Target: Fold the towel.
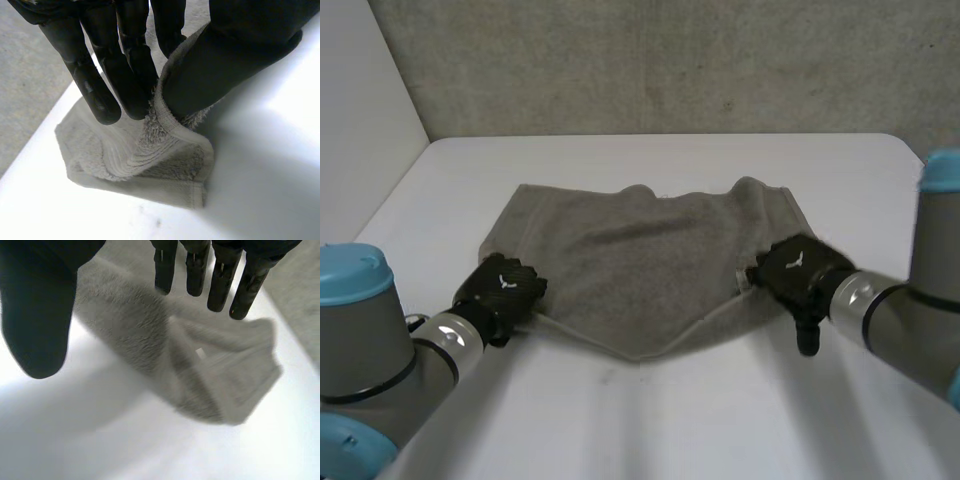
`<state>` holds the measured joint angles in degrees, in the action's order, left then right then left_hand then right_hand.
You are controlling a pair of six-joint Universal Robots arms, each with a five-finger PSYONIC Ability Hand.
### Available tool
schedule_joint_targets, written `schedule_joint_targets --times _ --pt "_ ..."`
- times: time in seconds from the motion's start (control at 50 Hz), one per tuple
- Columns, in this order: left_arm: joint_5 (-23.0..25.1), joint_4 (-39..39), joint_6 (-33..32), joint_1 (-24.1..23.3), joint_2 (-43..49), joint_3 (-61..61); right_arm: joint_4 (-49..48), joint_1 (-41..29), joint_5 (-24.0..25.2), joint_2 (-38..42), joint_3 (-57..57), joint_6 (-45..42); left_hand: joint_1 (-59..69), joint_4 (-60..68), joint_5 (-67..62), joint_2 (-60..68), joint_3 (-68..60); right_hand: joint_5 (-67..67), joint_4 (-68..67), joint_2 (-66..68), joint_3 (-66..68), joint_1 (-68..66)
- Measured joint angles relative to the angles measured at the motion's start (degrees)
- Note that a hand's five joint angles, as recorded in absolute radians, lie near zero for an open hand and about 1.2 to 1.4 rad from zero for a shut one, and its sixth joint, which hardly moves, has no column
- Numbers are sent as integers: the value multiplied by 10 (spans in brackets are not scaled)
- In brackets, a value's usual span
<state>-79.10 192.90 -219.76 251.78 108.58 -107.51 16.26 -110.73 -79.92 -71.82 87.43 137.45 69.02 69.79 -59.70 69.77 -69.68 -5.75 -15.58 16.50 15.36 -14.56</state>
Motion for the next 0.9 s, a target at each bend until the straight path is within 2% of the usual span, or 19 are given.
schedule_joint_targets --times 0.14,0.16,0.24,0.28,0.46,0.62,0.9 --pt "0 -12 2 -4 -6 -9 1 6 27 -21 -28 -7 0 0 0 0 0 1 0 0 -3 0" --pt "-1 -13 3 -6 -8 -11 0 9 47 -15 -45 -20 0 0 0 0 0 1 0 0 -3 0" --pt "-1 -13 4 -8 -12 -14 -2 10 69 1 -62 -42 0 0 0 0 0 1 0 0 -3 0" --pt "-1 -12 5 -9 -19 -18 -4 9 93 36 -85 -88 0 0 0 0 0 1 0 0 -3 0" --pt "-1 -11 6 -14 -37 -27 -5 5 135 144 -139 -208 0 0 0 0 0 -29 -28 6 30 -5" --pt "0 -11 6 -18 -40 -27 -7 3 143 215 -180 -271 0 0 0 0 0 -93 -103 88 105 -76" --pt "0 -9 6 -17 -40 -26 -57 4 121 253 -198 -280 0 0 0 0 0 -190 -205 194 208 -163"
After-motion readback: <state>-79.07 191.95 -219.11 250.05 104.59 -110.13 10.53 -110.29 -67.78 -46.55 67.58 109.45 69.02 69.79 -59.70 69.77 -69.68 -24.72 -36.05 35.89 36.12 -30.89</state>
